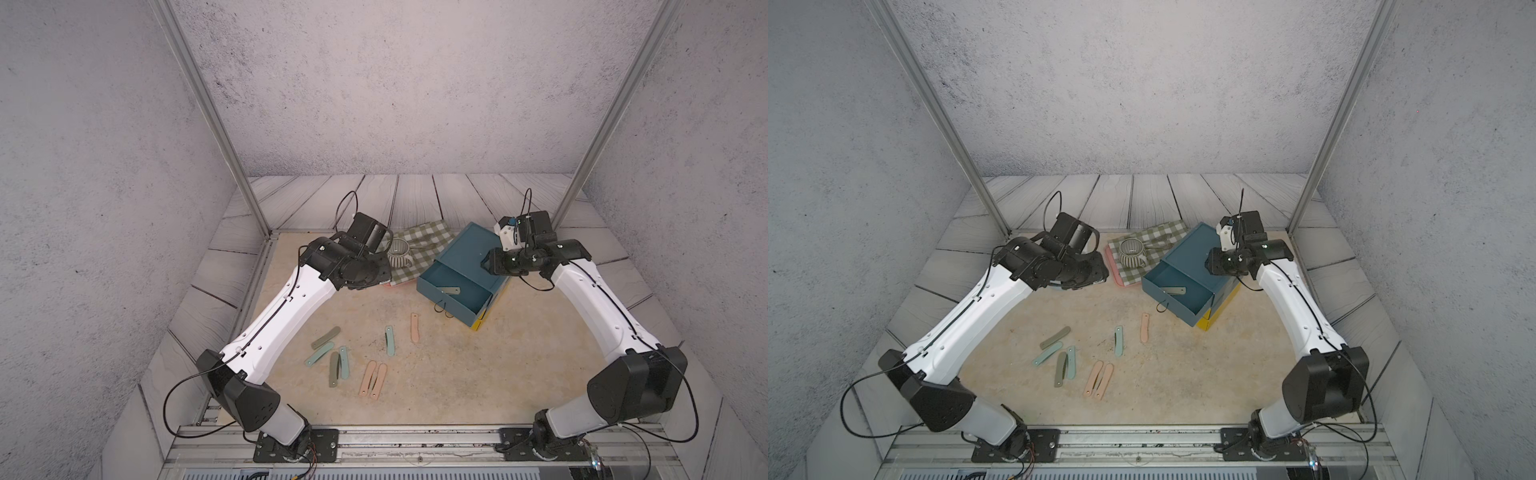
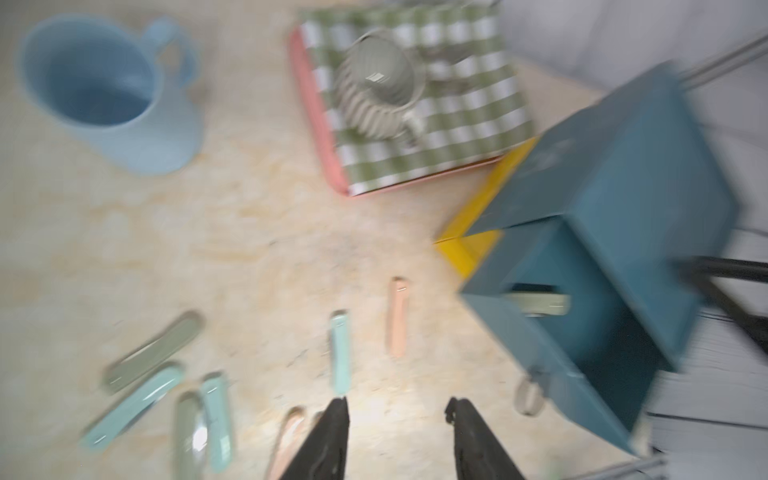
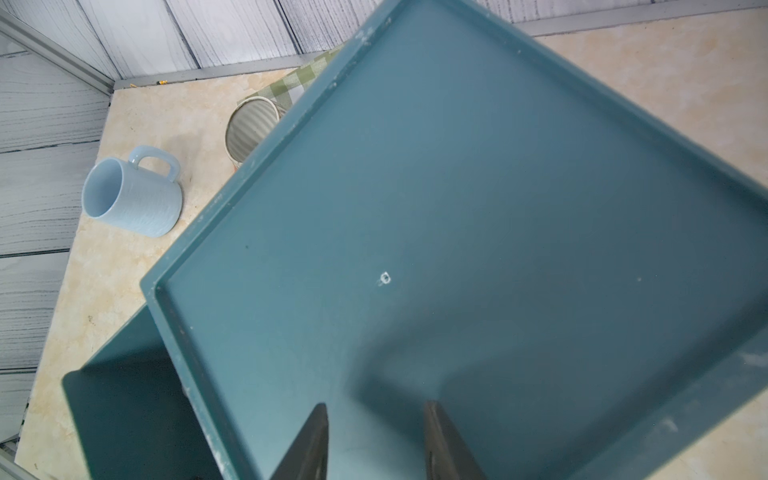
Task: Place the fruit knives into the drawer by color
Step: Pick up the fruit knife from the center of the board.
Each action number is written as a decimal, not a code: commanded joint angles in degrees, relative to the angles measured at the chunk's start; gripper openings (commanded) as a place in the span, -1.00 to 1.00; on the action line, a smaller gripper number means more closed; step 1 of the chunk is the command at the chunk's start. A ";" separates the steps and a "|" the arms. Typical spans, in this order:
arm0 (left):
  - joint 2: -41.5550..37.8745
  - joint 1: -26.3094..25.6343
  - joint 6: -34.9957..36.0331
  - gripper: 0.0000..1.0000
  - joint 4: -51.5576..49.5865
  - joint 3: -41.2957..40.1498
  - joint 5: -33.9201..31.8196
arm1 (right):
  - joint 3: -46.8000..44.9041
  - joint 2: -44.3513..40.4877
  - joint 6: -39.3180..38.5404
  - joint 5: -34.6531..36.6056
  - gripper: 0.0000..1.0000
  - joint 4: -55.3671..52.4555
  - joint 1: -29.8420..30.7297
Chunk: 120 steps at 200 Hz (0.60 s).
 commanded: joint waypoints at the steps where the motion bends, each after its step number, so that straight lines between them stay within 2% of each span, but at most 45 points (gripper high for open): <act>1: -1.04 1.26 9.60 -0.08 -4.04 -8.92 -5.47 | -2.48 1.67 0.02 1.87 -0.21 -9.65 0.00; 27: -0.56 1.88 11.34 -0.07 -3.77 -15.04 -11.72 | -2.78 1.71 0.03 2.05 -0.20 -10.07 0.00; 52: 2.15 3.62 12.80 -0.06 -3.07 -18.53 -14.38 | -3.54 1.36 -0.06 2.44 -0.20 -9.92 0.05; 81: 6.93 8.55 14.37 -0.06 -1.38 -21.02 -14.10 | -3.55 1.48 0.04 2.14 -0.20 -10.13 0.00; 120: 11.46 15.50 16.28 -0.06 5.32 -24.54 -10.54 | -4.15 1.52 0.02 2.27 -0.19 -10.04 0.06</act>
